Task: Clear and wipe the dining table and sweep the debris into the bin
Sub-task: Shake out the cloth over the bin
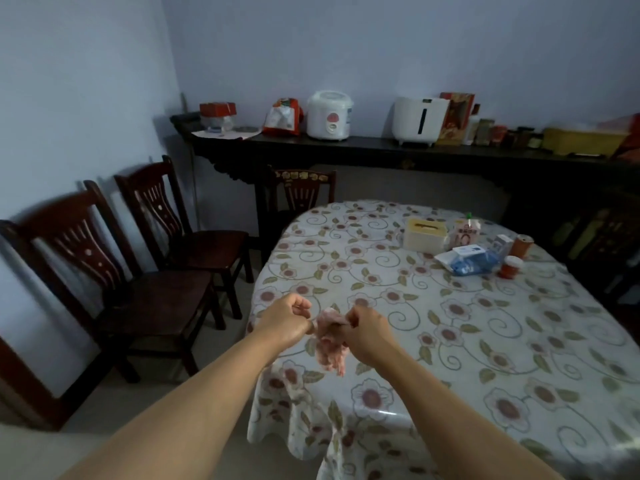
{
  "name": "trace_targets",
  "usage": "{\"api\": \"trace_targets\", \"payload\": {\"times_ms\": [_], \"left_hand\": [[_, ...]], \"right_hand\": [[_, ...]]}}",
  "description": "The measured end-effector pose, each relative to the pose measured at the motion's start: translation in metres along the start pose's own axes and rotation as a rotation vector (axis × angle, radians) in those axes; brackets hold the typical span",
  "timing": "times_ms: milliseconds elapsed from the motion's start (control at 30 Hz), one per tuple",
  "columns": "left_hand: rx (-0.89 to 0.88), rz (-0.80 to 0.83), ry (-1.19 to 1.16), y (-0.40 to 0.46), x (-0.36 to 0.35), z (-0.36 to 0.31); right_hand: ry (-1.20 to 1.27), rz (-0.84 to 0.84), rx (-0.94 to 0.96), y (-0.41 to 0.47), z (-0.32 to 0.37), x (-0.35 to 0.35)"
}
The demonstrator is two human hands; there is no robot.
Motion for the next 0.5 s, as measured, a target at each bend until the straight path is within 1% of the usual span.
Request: {"api": "trace_targets", "payload": {"times_ms": [100,267,500], "left_hand": [[0.033,-0.025,0.009,0.007,-0.027,-0.018],[0.099,-0.096,0.064,0.009,-0.098,-0.047],[0.14,-0.08,0.121,0.01,-0.182,-0.08]], "right_hand": [[0.004,0.004,-0.027,0.005,-0.034,0.033],[-0.035,0.009,-0.08,0.008,-0.111,0.1],[-0.044,0.023,-0.171,0.017,-0.196,0.167]]}}
Point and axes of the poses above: each hand's wrist, its own y-axis towards the middle knuckle, its own x-axis out of the back of the hand, z = x × y, the point moved 5 cm from there along y, towards the middle knuckle, and after that the axes turned 1 degree about -z, right-handed, at the moved point
